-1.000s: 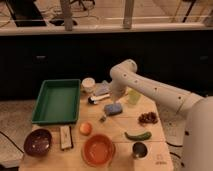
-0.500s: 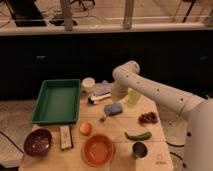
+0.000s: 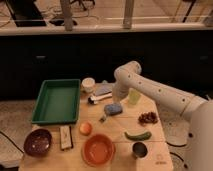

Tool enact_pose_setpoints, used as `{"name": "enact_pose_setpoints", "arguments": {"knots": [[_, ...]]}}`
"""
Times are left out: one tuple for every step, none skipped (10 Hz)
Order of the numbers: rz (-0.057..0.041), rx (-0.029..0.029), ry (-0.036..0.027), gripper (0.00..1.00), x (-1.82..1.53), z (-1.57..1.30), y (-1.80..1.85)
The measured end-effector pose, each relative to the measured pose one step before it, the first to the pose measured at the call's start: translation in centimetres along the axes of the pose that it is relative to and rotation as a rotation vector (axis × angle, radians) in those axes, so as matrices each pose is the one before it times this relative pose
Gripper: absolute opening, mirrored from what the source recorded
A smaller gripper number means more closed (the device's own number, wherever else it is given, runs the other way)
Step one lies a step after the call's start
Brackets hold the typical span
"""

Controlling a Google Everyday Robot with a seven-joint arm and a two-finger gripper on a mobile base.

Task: Place sponge in tray

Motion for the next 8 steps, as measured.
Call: {"name": "enact_pose_setpoints", "arguments": {"knots": [[0.03917,0.01485,-0.00142,0.39,0.203,0.134,0.195],[0.01839,0.00097,-0.00335,0.49,-0.004,0.254,0.044],[0.00207,-0.00359,-0.00508,0.58,-0.155,0.525,-0.072],[0.00472,-0.00691,-0.00544,0.69,-0.007,0.592,0.031],[0.00736,-0.01010,-0.00453,0.77,0.173,0.562,0.197],[0.00125,-0.01222,-0.00791,0.80,-0.156,0.577,-0.187],[-0.00057,-0.00676,-0.00376,0.80,-0.104,0.276,-0.072],[0.00430,-0.00821,-0.00667,0.80,0.075,0.412,0.003]]}}
